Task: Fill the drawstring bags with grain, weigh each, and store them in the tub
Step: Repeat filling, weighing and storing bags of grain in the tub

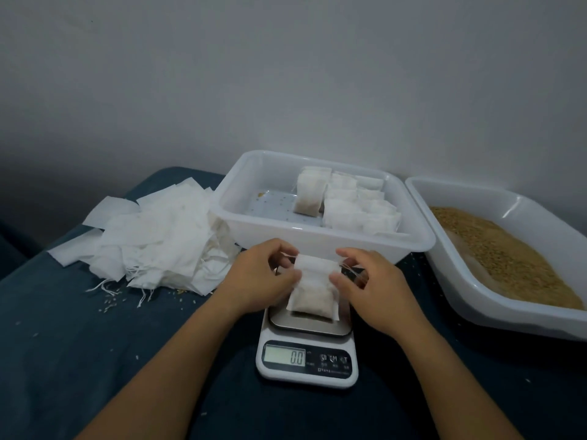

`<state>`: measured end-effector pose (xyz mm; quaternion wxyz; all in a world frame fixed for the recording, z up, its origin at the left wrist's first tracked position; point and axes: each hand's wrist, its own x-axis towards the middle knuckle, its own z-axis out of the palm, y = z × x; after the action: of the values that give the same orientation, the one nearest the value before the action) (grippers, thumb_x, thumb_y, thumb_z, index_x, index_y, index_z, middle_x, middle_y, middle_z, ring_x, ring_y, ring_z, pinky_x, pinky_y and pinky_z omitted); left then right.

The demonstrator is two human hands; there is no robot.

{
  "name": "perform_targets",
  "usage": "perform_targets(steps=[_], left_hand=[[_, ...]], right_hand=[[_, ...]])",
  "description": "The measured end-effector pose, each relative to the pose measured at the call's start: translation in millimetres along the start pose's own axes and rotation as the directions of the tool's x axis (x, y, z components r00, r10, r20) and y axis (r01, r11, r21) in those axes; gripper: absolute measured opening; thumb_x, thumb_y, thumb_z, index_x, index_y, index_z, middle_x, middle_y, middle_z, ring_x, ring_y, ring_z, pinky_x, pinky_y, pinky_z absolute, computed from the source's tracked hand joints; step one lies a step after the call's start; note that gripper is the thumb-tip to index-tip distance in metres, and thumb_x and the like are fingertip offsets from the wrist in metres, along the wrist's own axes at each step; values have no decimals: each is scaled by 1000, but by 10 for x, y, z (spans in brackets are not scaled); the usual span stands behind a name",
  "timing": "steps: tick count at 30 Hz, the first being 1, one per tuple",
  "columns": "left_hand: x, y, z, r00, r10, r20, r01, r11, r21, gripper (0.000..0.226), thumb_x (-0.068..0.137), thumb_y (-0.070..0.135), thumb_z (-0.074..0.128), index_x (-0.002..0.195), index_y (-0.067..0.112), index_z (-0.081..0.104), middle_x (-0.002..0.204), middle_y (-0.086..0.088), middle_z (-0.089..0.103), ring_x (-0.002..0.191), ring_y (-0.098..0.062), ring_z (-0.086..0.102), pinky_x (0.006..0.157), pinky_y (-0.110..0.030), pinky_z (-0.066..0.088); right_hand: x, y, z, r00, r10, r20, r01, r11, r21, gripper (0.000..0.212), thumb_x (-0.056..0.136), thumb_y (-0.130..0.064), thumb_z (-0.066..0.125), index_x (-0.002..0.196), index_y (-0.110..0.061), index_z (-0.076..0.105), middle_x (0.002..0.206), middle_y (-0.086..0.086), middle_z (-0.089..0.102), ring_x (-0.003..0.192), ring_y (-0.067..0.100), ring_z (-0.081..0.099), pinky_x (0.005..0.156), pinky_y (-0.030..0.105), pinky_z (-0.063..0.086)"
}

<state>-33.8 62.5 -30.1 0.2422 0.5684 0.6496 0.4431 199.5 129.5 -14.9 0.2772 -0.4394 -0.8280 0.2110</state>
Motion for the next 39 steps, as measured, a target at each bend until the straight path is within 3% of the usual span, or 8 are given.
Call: perform_targets(steps=[4, 6, 8, 13, 20, 28, 34, 39], left_hand=[[101, -139, -32, 986, -124, -108, 117, 991, -69, 12, 91, 37, 76, 101, 39, 70, 90, 11, 72, 78, -5, 67, 68, -21, 51], [151, -236, -35, 965, -201, -170, 192, 979, -72, 7, 93, 35, 74, 99, 34, 71, 88, 11, 71, 79, -6, 67, 66, -20, 48], [188, -350, -26, 956, -186, -225, 207, 976, 73, 10, 95, 32, 71, 104, 27, 72, 86, 16, 66, 80, -1, 61, 69, -17, 43], [232, -465, 56, 977, -58, -206, 130, 927, 352, 17, 95, 25, 66, 112, 25, 70, 83, 17, 61, 89, -10, 53, 76, -28, 43], [280, -483, 19, 979, -86, -186, 135, 954, 266, 11, 94, 28, 69, 103, 34, 70, 81, 24, 66, 76, 9, 55, 63, -10, 34], [281, -476, 34, 978, -100, -182, 145, 956, 256, 9, 93, 29, 70, 100, 35, 70, 79, 23, 65, 75, 10, 54, 61, -10, 33], [260, -447, 11, 980, -107, -166, 146, 958, 245, 9, 94, 30, 70, 98, 37, 68, 79, 24, 65, 76, 10, 54, 61, -12, 34], [247, -401, 22, 976, -116, -185, 149, 973, 178, 10, 92, 30, 71, 93, 39, 67, 81, 23, 66, 78, 10, 58, 63, -10, 36]], right_hand=[[66, 220, -22, 982, 177, -66, -166, 975, 146, 11, 98, -48, 66, 106, -42, 71, 89, -24, 69, 79, -4, 64, 66, 12, 46], [88, 351, 32, 964, 253, -85, -238, 958, 158, 16, 99, -47, 64, 94, -35, 73, 79, -15, 72, 71, 2, 67, 68, 26, 50], [96, 453, 101, 948, 310, -67, -296, 942, 161, 21, 100, -44, 64, 87, -31, 74, 72, -9, 73, 66, 8, 68, 70, 33, 55], [120, 558, 173, 941, 330, -74, -309, 928, 209, 21, 98, -42, 67, 83, -30, 76, 69, -10, 73, 56, 9, 67, 66, 39, 61], [132, 573, 202, 940, 336, -60, -314, 920, 235, 16, 96, -40, 69, 87, -31, 78, 72, -9, 73, 62, 11, 67, 72, 43, 61], [126, 481, 221, 957, 269, -108, -226, 925, 305, 18, 98, -47, 66, 90, -36, 78, 89, -21, 76, 85, 0, 69, 76, 26, 52], [145, 425, 245, 965, 243, -99, -205, 934, 293, 23, 99, -49, 63, 93, -33, 78, 90, -16, 77, 86, 2, 70, 80, 30, 56], [173, 248, 183, 995, 84, -55, -69, 971, 229, 28, 97, -63, 52, 105, -47, 74, 100, -13, 75, 92, 3, 67, 75, 8, 48]])
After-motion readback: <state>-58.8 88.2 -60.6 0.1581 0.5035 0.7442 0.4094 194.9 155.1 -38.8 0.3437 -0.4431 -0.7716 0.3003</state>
